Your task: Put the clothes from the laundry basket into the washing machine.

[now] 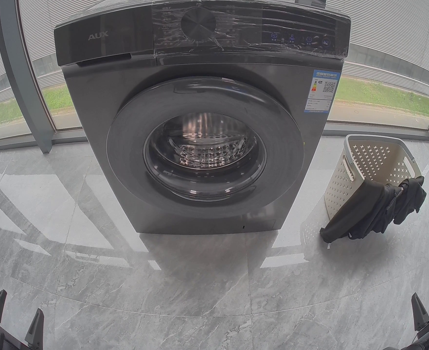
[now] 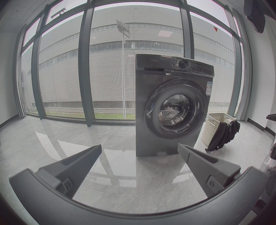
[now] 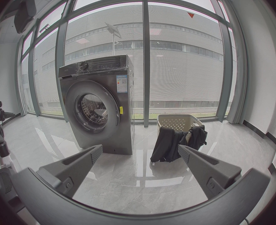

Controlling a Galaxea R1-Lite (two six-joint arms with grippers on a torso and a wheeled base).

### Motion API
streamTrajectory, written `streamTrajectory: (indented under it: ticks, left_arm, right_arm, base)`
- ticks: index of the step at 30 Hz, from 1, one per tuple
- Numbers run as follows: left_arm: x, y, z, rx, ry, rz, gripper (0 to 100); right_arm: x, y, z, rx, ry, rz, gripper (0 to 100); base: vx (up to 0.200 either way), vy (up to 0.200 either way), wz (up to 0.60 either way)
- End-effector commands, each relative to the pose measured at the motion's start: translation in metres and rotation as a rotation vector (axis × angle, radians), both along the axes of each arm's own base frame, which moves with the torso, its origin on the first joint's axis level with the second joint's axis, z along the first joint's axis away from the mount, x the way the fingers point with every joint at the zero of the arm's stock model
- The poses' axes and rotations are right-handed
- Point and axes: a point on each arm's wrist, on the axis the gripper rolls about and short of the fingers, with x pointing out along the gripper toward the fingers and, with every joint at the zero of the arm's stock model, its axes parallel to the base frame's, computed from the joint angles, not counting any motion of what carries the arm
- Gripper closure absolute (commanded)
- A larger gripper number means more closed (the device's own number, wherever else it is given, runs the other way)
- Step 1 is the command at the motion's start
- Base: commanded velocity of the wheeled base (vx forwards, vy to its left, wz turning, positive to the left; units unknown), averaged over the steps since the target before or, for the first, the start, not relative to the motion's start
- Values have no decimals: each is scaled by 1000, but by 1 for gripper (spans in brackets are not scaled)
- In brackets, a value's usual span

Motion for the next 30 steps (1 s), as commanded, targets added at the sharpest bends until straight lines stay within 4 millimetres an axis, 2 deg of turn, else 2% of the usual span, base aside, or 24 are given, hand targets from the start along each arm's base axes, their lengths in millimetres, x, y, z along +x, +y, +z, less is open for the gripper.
streamTrajectory:
  ticks: [1, 12, 24, 30]
  left_arm:
    - [0, 0, -5, -2, 1, -1, 0]
    - [0, 0, -5, 3, 1, -1, 0]
    - [0, 0, -5, 4, 0, -1, 0]
    - [0, 0, -5, 3, 1, -2, 0]
  right_arm:
    - [1, 0, -5, 0, 16, 0, 0]
    - [1, 0, -5, 0, 16, 0, 0]
    - [1, 0, -5, 0, 16, 0, 0]
    - [1, 0, -5, 0, 16, 0, 0]
  base:
    - [200, 0, 0]
    - [200, 0, 0]
    - [0, 0, 0]
    - [0, -200, 0]
